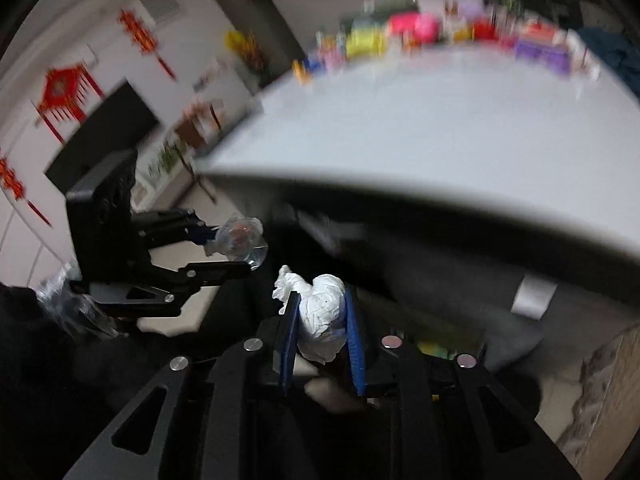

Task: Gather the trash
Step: 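Lower both tools into the cardboard box and release the wrapper and paper ball, then grasp the white knitted toy with red trim with the right tool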

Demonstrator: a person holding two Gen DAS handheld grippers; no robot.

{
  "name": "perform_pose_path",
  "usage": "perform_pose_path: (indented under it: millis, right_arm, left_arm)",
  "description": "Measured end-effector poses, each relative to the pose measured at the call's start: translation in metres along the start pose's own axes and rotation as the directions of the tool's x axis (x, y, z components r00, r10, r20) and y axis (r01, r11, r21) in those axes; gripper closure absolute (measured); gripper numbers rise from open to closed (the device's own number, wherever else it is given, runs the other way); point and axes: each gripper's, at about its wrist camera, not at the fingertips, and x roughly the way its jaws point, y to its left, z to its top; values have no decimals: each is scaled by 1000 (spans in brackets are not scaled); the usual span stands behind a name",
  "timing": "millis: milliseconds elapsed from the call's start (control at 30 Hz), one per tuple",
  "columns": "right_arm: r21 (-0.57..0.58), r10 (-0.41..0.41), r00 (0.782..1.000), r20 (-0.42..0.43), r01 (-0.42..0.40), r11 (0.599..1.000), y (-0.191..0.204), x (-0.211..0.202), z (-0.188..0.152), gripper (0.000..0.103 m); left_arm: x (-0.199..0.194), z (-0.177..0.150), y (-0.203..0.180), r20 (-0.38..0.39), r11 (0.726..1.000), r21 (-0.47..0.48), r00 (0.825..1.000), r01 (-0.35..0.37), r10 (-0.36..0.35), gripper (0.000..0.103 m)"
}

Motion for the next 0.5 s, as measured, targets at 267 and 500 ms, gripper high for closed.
perform_pose_path:
  millis: [267, 500]
  right_arm:
    - [2, -61, 991, -120, 61, 998, -10, 64, -19, 48]
    - [-12, -112, 961, 251, 119, 993, -21, -73, 72, 32]
  left_arm:
    - [67, -34, 27, -170, 997, -21, 983, -72, 67, 24]
    - [-23, 26, 35, 114, 998, -59, 993, 27, -20, 18]
